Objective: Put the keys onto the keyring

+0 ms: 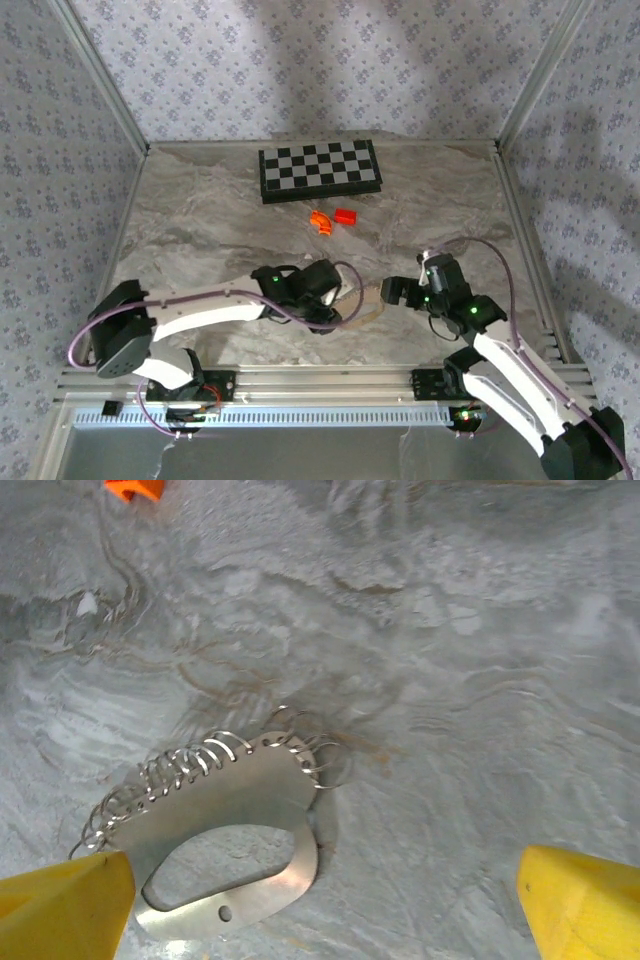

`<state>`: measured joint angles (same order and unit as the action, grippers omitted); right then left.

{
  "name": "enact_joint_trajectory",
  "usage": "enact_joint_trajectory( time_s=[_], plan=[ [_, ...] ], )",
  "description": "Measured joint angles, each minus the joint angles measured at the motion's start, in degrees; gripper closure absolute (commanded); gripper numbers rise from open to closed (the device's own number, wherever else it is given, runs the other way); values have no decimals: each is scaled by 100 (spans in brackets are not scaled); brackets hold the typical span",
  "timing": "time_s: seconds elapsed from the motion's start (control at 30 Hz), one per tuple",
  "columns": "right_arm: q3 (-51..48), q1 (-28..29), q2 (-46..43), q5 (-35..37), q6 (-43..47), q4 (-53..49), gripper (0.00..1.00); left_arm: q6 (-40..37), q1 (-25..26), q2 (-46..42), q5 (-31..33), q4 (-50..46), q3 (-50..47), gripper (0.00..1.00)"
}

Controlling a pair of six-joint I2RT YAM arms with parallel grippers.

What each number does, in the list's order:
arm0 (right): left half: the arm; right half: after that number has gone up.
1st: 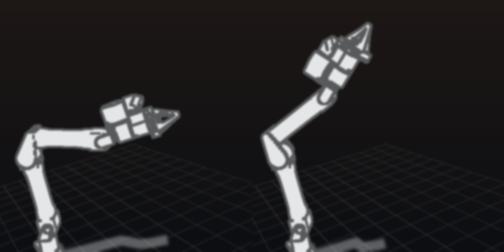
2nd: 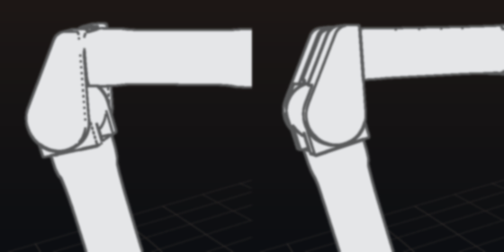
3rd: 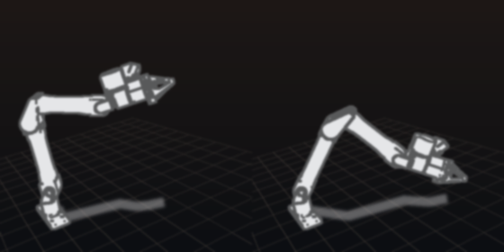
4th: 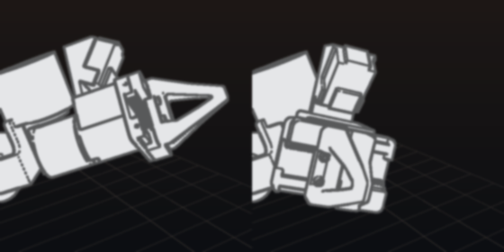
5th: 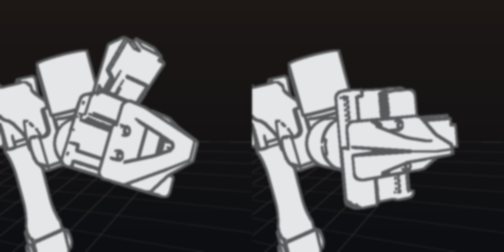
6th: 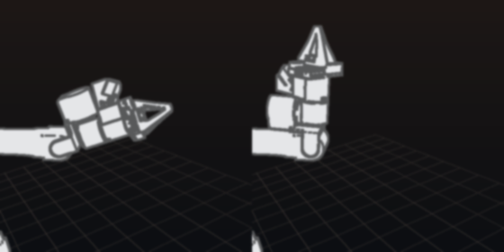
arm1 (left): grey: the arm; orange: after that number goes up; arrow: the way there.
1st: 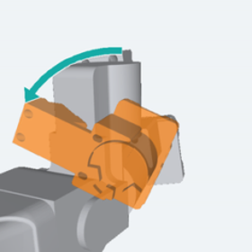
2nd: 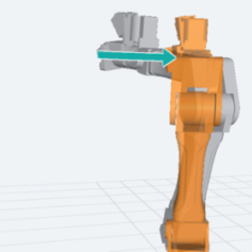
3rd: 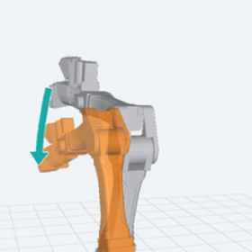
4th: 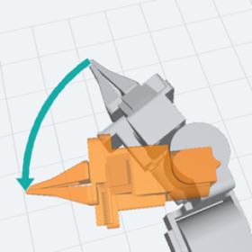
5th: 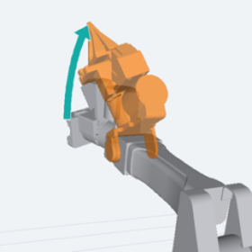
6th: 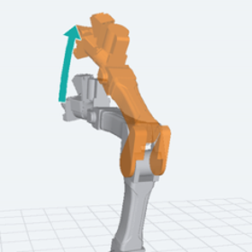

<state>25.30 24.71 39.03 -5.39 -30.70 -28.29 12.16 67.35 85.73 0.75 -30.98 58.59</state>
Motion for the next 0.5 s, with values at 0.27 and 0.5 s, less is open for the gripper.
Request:
enact_joint_trajectory(
  time_s=[0.27, 0.5],
  plan=[
    [-85, -697, -699, -138, 2, -210, 0, 33, 330, 1119, 544, -960, 1088, 53],
    [-120, -1010, -743, -363, 4, -299, 0, 140, 608, 1814, 1047, -1537, 1576, 58]
  ],
)
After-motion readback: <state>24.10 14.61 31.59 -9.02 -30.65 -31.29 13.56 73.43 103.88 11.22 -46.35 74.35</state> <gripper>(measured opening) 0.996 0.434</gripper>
